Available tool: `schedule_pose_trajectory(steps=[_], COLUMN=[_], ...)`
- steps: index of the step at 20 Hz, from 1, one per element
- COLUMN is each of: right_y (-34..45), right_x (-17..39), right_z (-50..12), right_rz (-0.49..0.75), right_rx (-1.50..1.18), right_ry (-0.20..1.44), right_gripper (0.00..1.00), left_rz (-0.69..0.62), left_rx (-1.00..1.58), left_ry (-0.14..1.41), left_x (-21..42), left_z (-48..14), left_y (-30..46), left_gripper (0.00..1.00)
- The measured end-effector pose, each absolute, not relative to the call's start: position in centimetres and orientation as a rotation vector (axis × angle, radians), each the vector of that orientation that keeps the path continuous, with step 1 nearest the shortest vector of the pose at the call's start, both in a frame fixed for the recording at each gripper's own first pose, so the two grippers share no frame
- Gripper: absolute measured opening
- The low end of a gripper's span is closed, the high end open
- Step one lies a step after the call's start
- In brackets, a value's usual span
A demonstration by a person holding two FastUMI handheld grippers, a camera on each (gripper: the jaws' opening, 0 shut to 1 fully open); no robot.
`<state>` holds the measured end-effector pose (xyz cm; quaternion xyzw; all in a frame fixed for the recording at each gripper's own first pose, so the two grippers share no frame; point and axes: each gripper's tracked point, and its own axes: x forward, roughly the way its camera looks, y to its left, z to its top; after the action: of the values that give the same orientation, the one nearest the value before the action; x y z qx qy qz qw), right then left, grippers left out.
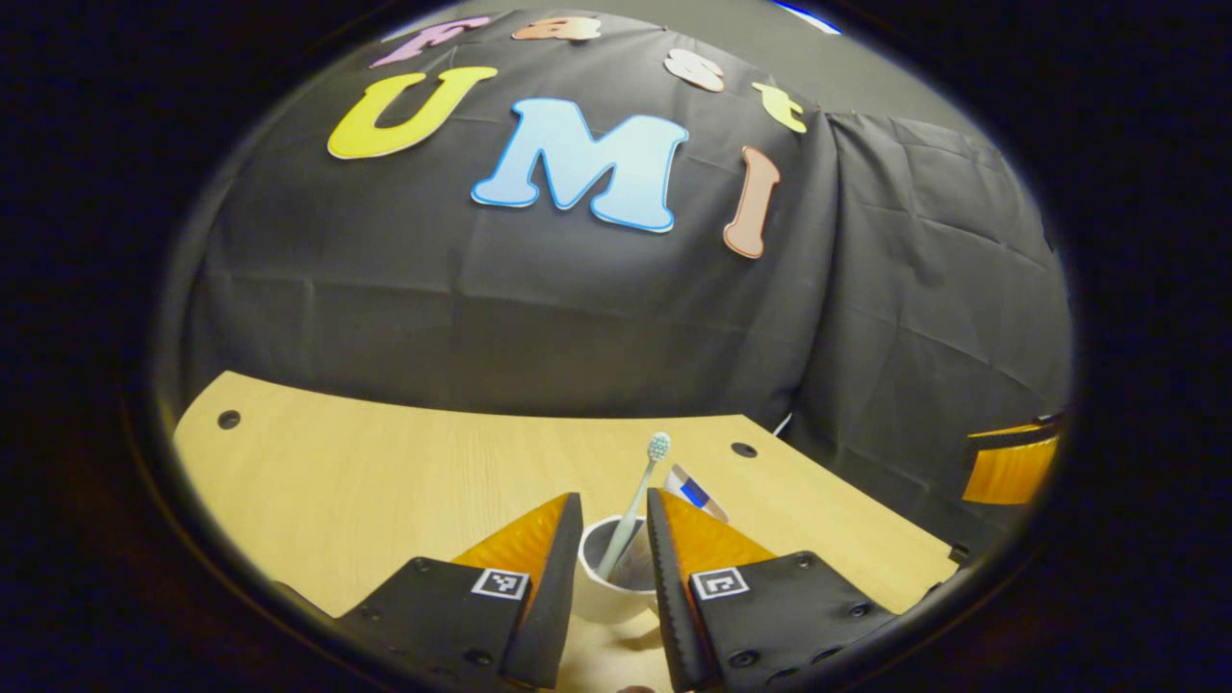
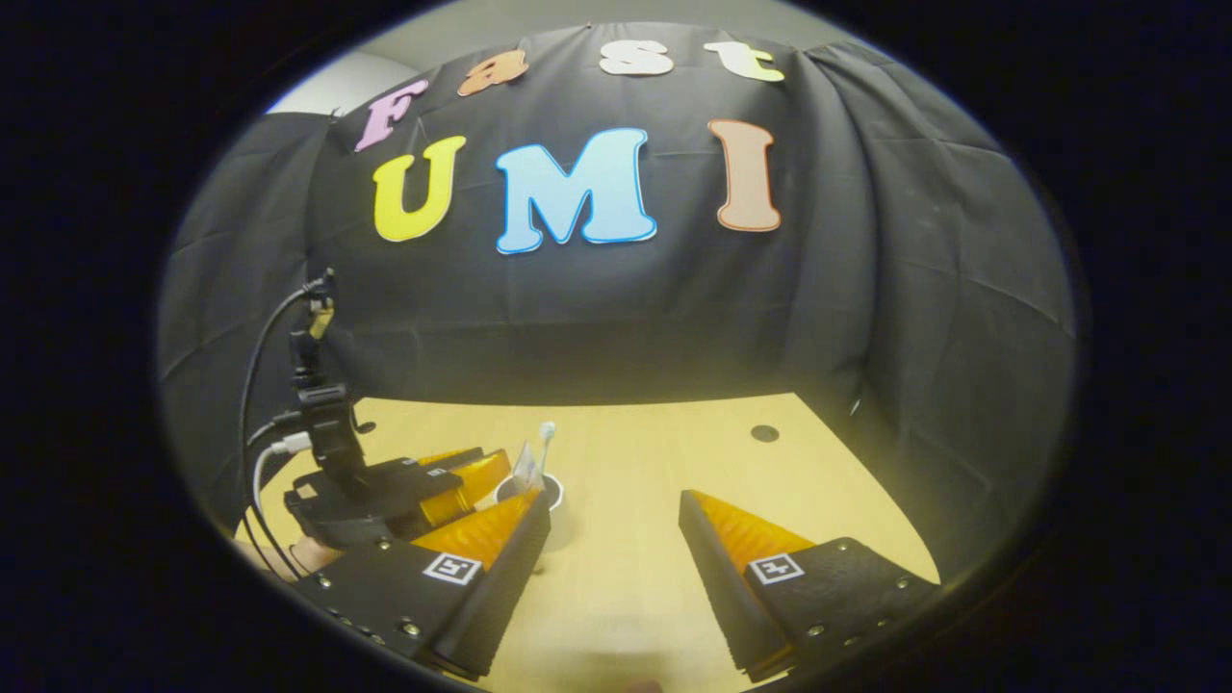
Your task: Put the toothbrush and toothpaste on the desktop into the cup, then pick up the cup and place it on the coaster on the desktop.
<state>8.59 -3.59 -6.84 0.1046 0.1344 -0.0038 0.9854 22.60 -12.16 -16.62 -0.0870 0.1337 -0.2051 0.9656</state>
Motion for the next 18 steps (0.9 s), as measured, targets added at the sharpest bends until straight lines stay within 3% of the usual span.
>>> schedule_pose_trajectory(steps=[2,3,4,6,7,8,15,18], right_y=[-3.4,-3.3,-3.1,-2.5,-2.3,-2.0,-0.3,1.0], right_x=[8.3,8.3,8.2,8.3,8.3,8.3,10.0,10.6], right_z=[-7.3,-7.4,-7.6,-7.9,-7.9,-8.0,-8.9,-9.3], right_rz=[-0.004,0.003,0.006,0.023,0.033,0.044,0.095,0.130], right_rx=[0.212,0.216,0.218,0.214,0.210,0.206,0.151,0.151], right_ry=[0.291,0.301,0.311,0.331,0.339,0.341,0.351,0.366], right_gripper=[0.86,0.86,0.86,0.86,0.86,0.86,0.86,0.90], left_rz=[-0.393,-0.380,-0.365,-0.325,-0.303,-0.285,-0.164,-0.117], left_rx=[-0.169,-0.166,-0.164,-0.148,-0.140,-0.135,-0.128,-0.136], left_ry=[0.253,0.241,0.229,0.212,0.205,0.194,0.153,0.142], left_x=[21.6,21.1,20.6,19.5,18.9,18.1,12.9,10.8], left_z=[-15.3,-14.7,-14.0,-12.8,-12.3,-11.5,-8.5,-7.7], left_y=[-11.5,-11.1,-10.6,-9.3,-8.8,-8.1,-5.4,-4.0], left_gripper=[0.66,0.85,0.78,0.78,0.72,0.84,0.85,0.85])
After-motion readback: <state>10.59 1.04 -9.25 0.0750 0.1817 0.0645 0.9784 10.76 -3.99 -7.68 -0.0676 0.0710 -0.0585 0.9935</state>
